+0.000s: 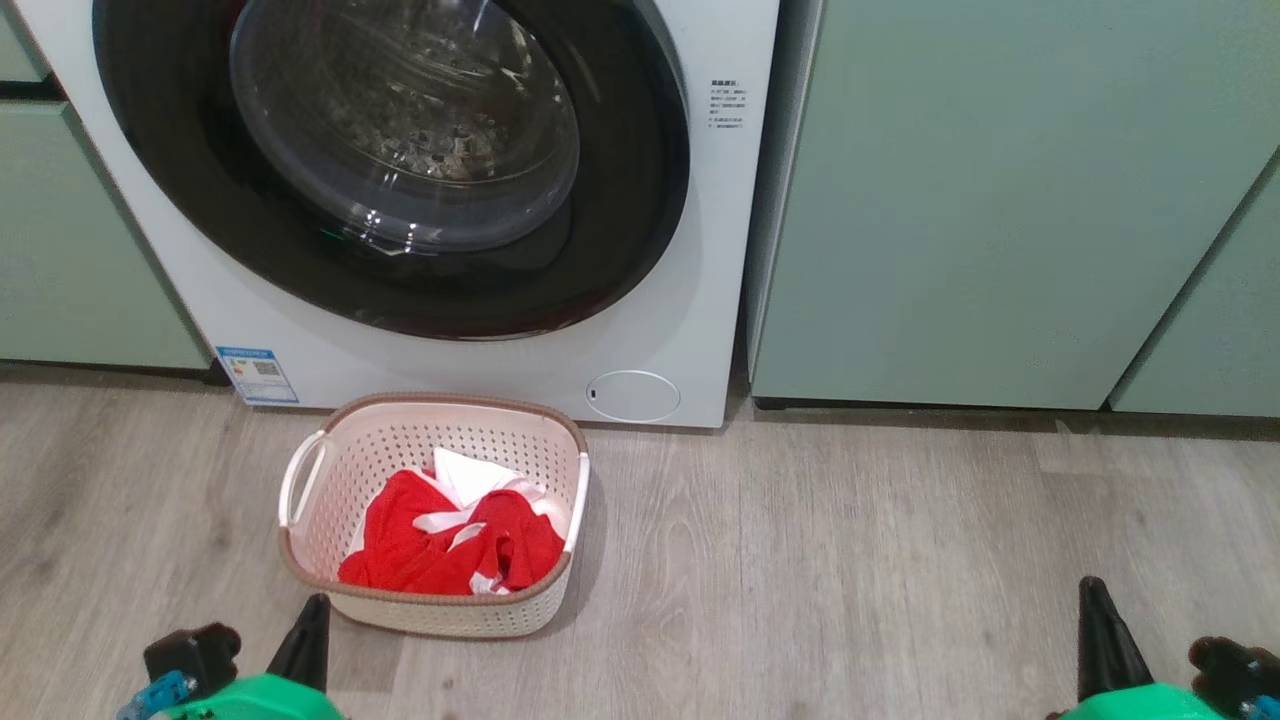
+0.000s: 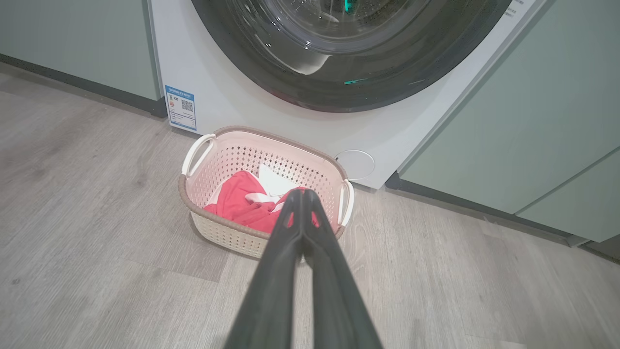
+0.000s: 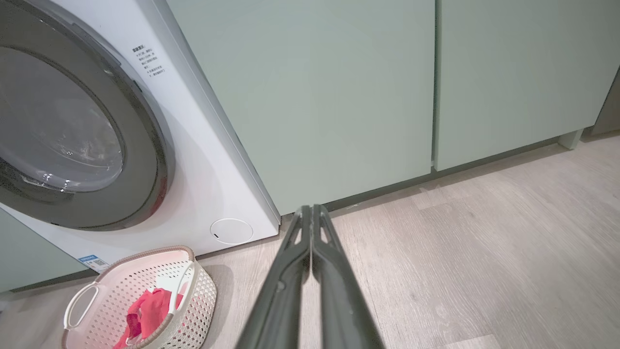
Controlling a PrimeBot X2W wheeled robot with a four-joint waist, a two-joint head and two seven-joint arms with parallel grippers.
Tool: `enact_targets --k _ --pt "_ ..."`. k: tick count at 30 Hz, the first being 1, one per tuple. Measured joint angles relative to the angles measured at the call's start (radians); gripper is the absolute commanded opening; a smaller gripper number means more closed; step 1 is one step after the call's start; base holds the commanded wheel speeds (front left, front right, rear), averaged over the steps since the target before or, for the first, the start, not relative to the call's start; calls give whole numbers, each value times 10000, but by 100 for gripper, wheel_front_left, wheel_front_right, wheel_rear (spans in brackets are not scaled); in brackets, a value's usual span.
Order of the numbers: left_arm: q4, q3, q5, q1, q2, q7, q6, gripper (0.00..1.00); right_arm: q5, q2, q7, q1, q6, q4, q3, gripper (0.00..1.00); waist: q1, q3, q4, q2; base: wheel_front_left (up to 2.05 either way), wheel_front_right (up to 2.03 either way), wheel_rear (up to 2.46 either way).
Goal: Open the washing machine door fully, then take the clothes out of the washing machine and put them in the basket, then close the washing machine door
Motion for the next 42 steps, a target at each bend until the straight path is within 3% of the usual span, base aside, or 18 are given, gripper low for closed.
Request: enact_targets --k 42 --pt "-1197 690 -3856 -14 -610 1229 0 0 4614 0 1227 -411 0 -458 -213 0 0 277 -380 0 0 0 0"
